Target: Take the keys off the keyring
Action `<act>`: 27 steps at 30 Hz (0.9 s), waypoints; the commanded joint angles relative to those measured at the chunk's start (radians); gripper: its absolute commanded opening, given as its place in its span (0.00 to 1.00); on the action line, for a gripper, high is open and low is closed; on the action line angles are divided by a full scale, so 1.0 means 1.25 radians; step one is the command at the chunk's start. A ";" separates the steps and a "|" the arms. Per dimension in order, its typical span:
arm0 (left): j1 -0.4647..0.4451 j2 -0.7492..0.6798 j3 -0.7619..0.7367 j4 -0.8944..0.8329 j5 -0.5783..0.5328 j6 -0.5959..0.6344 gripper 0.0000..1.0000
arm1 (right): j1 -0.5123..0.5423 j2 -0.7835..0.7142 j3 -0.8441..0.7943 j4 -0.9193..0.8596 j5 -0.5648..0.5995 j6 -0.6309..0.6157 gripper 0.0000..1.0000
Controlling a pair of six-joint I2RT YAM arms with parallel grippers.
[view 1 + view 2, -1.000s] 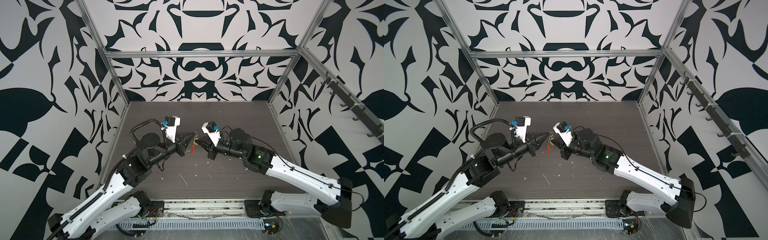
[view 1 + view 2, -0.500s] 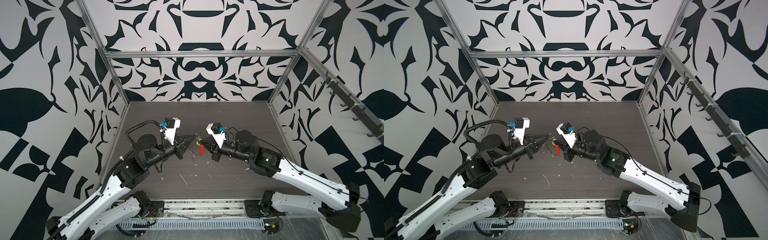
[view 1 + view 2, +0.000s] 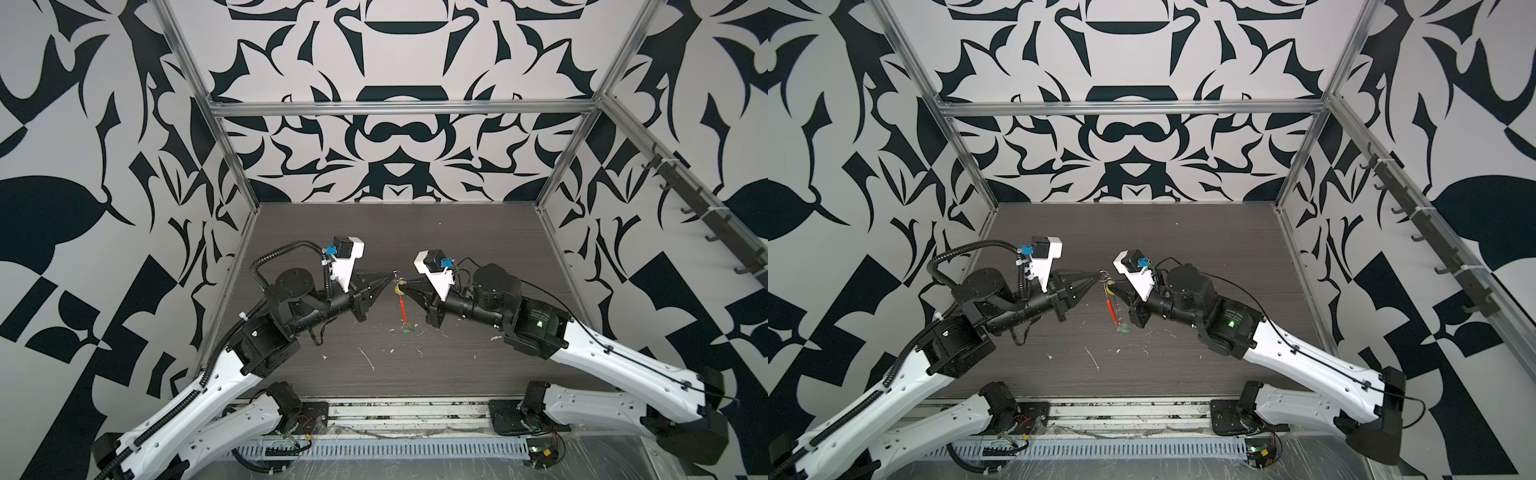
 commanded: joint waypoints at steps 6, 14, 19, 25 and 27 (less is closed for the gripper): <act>-0.001 0.007 0.005 0.022 0.021 0.012 0.00 | 0.025 -0.038 0.013 0.026 0.055 -0.028 0.00; -0.001 0.010 0.006 0.028 0.019 0.010 0.00 | 0.033 -0.042 0.013 0.017 0.064 -0.035 0.00; -0.001 0.007 0.006 0.029 0.019 0.010 0.00 | 0.033 -0.043 0.006 0.015 0.070 -0.036 0.00; -0.001 -0.002 0.010 0.028 0.016 0.010 0.00 | 0.035 -0.046 -0.007 0.011 0.074 -0.034 0.00; -0.001 -0.006 0.010 0.026 0.013 0.012 0.00 | 0.036 -0.052 -0.012 0.011 0.078 -0.032 0.00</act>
